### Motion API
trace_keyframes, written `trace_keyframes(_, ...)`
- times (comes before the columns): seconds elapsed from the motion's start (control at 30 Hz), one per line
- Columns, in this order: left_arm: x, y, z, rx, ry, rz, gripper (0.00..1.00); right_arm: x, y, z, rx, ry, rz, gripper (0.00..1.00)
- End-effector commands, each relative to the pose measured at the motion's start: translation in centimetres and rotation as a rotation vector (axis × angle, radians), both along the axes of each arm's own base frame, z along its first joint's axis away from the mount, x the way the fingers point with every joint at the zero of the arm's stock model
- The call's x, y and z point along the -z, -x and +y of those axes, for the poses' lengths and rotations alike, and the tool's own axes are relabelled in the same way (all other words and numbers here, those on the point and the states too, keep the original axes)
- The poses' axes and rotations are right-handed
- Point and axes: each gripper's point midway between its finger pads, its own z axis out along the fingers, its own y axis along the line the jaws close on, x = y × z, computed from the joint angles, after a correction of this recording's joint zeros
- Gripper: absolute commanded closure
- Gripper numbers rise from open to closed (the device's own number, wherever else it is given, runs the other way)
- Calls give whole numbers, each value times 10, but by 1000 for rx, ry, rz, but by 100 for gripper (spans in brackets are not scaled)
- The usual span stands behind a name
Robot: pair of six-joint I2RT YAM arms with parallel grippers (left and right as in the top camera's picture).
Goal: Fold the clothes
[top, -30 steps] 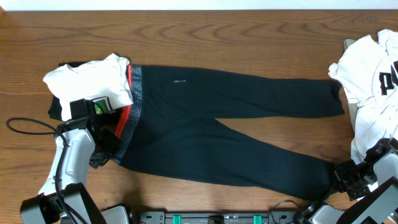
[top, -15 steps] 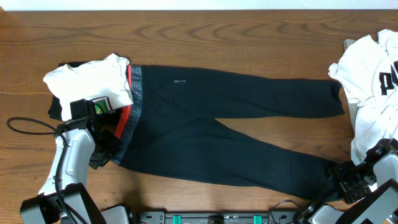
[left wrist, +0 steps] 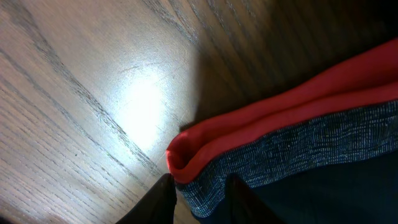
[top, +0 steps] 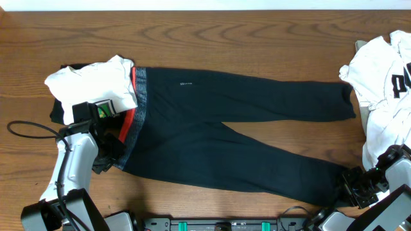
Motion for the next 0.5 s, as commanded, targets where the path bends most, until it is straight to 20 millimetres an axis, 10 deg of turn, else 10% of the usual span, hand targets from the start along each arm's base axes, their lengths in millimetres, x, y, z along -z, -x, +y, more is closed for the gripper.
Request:
trace_keyframes(0.0,-7,-7,6,2,-26,-20,71,1,7,-1,38,16,20,72)
trace_keyframes(0.23,-7,-7,2,26,0,-23,70,4,0,-9,41,49,-10,97)
trace_keyframes(0.47,-7,-3,0,29,5,-7,69,-2,-23,-16,14,45,-110,99)
